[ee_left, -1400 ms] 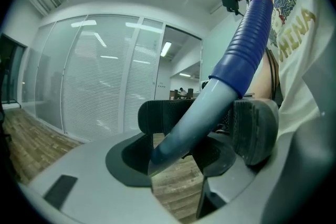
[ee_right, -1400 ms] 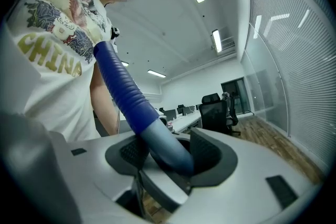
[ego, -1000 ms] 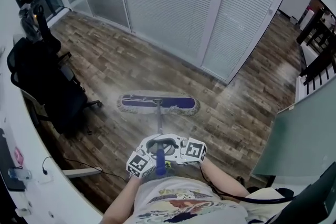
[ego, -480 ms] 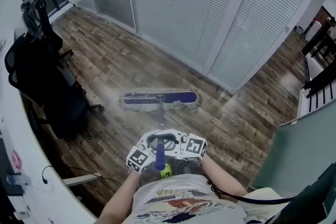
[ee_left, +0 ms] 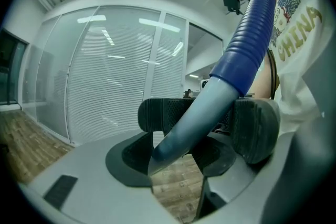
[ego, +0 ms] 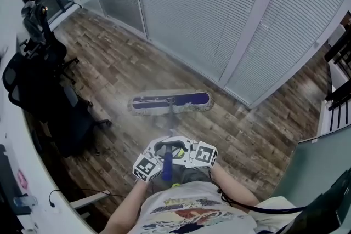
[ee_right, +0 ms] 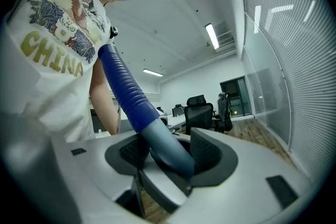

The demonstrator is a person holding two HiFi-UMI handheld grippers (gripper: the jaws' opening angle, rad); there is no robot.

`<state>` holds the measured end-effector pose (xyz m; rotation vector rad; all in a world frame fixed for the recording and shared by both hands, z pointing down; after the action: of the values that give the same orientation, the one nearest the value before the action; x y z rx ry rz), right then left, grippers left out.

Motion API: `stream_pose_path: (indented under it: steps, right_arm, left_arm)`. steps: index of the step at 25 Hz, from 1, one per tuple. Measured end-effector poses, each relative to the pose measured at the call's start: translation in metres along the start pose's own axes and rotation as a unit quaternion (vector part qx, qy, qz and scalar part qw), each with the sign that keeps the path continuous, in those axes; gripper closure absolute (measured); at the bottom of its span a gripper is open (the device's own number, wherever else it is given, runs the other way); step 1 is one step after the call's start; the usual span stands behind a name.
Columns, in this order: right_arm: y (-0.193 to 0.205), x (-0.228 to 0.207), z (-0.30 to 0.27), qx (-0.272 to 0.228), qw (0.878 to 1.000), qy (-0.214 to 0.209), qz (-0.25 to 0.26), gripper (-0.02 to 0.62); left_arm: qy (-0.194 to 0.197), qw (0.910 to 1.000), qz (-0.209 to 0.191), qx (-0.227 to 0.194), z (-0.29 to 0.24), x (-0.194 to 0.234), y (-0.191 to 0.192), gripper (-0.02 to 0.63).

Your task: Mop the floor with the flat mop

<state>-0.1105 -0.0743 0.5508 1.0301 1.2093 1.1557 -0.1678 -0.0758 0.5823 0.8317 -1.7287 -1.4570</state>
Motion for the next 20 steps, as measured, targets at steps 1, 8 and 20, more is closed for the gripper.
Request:
stream_pose_path:
  steps: [1, 8, 20]
  right_arm:
    - [-0.004, -0.019, 0.001, -0.002, 1.000, -0.003, 0.002, 0.368]
    - [-0.025, -0.144, 0.027, -0.004, 1.000, -0.027, -0.006, 0.368]
    - [-0.034, -0.266, 0.057, -0.007, 1.000, 0.002, -0.029, 0.360]
  left_arm:
    - [-0.002, 1.0000, -0.001, 0.001, -0.012, 0.015, -0.004, 0.413]
    - [-0.019, 0.9998, -0.004, 0.004, -0.099, 0.104, -0.024, 0.413]
    - [-0.008, 0.9993, -0.019, 0.030, -0.190, 0.193, -0.037, 0.411]
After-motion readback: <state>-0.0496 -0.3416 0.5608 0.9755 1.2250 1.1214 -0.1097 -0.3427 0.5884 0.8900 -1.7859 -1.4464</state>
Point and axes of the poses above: the fingertips, and each gripper's own axes: z backward along the fingers, x to its left, y out of its underside, the point moved 7 cm from there along z, backward along the fingers, and after that the axes turned 7 degrees about -x, right-handed, at the moved point
